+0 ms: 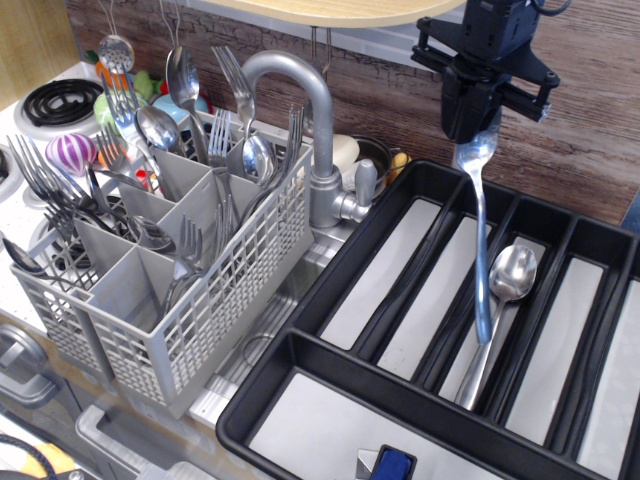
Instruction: Put big spoon from basket to tray
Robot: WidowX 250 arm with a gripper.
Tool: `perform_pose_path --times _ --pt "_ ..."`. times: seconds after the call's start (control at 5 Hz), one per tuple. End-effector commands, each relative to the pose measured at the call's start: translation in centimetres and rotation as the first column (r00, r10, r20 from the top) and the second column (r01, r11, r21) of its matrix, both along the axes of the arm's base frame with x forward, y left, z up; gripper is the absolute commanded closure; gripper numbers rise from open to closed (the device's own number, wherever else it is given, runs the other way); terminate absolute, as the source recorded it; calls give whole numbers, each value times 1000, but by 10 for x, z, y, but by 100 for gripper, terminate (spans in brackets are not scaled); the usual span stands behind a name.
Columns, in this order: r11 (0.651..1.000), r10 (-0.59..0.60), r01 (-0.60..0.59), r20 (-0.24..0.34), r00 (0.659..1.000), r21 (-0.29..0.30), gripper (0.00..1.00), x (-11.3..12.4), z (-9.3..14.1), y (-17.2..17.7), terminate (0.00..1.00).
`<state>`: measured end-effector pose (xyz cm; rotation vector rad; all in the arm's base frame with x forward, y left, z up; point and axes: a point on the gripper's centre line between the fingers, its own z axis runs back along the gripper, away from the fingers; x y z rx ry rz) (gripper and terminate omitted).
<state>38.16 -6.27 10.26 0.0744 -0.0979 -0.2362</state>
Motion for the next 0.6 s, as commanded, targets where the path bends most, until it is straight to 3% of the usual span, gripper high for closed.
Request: perform_pose_path --times 0.0,0.2,0.4 --pt "999 -7 3 101 995 37 100 -7 3 -13 0" --pt "999 -4 -4 169 986 46 100 -16 -14 -16 0" --pt "999 3 -10 192 981 35 100 -23 -21 -17 100"
